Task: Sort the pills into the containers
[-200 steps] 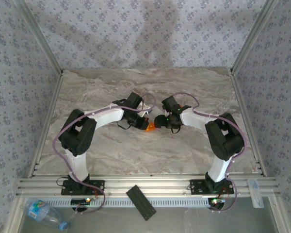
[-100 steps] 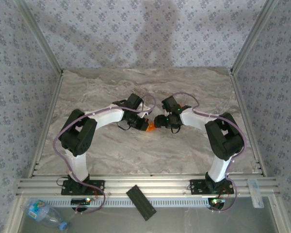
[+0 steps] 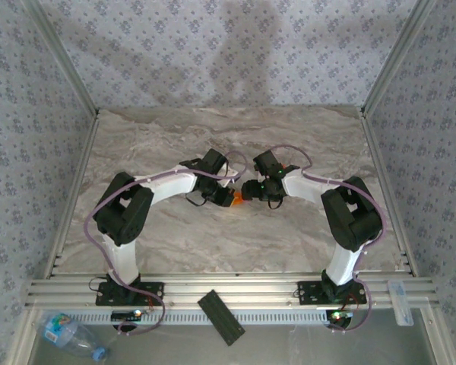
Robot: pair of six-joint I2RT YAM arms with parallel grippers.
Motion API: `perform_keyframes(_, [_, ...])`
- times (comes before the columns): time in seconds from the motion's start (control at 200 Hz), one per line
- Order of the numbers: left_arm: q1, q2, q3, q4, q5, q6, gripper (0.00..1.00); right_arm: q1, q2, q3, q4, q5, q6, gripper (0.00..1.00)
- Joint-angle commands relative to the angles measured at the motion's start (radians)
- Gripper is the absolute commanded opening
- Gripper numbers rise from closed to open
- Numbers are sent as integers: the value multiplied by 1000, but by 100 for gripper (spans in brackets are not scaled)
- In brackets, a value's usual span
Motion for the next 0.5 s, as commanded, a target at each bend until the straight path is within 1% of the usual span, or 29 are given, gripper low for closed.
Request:
perform_keyframes(0.0, [-10,17,1,-15,-41,19,0,-3,26,-21,-22,36,15,73])
perform_keyframes(0.495, [-14,44,-14,-8,-97,17,0,-3,28,-25,-22,38,15,73])
